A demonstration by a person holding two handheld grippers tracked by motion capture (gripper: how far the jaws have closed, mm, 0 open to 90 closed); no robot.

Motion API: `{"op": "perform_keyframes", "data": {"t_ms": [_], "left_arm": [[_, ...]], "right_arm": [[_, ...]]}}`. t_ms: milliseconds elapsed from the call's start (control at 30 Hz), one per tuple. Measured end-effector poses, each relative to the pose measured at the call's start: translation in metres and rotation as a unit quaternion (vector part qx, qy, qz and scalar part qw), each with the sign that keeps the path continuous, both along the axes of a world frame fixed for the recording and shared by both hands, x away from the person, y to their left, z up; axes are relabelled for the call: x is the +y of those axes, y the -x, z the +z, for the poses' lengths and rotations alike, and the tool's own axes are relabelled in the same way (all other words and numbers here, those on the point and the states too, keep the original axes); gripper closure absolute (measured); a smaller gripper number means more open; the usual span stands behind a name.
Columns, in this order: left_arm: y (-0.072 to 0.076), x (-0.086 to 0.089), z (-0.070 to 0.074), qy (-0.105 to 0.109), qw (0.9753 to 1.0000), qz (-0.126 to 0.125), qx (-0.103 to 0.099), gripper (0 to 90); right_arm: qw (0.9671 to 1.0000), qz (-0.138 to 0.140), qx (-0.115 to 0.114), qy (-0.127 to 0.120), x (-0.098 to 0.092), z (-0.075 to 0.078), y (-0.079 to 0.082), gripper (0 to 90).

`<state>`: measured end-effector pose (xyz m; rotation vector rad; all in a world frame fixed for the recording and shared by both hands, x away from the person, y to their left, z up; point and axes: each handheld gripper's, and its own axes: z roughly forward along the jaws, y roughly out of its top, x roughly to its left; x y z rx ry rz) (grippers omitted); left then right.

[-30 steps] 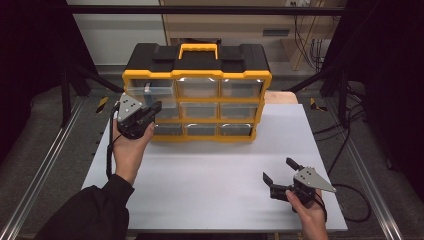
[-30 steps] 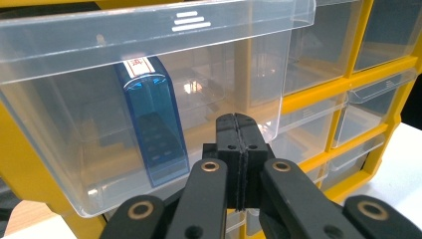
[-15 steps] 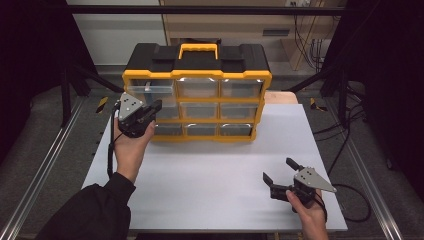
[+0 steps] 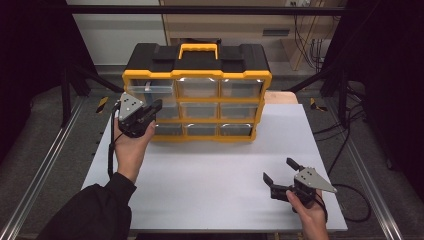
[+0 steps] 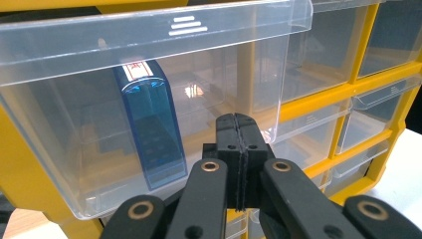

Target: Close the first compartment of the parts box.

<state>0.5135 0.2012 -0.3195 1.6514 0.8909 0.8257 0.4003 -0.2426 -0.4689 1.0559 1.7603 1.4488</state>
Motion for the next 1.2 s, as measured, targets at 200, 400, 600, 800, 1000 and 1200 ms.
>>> {"op": "perform_keyframes", "data": {"t_ms": [200,400,600,800,1000,1200], "left_arm": [[-0.0003,-0.0002,0.0000,-0.001,1.0000,0.001,-0.001,89.7],[-0.0012,-0.0006,-0.0002,-0.002,1.0000,0.002,-0.003,89.7],[-0.0024,-0.0011,0.0008,-0.003,1.0000,0.003,-0.003,89.7],[-0.0050,-0.0019,0.0007,-0.003,1.0000,0.004,-0.003,89.7],[-0.0069,-0.0026,0.0001,-0.007,0.9999,0.008,-0.004,89.7],[-0.0090,-0.0024,0.0000,-0.009,0.9999,0.010,-0.002,89.7]], "right_arm": [[1.0000,-0.002,0.000,0.001,0.0002,0.0003,0.0006,3.9],[1.0000,0.000,0.001,-0.001,0.0000,0.0001,0.0002,4.0],[1.0000,-0.004,-0.003,0.001,-0.0004,0.0008,0.0009,4.1],[1.0000,-0.002,0.001,0.000,0.0000,0.0000,0.0003,4.1],[1.0000,-0.002,-0.001,-0.001,-0.0004,0.0004,0.0004,3.9],[1.0000,-0.002,0.000,0.000,-0.0004,0.0002,0.0005,3.9]]}}
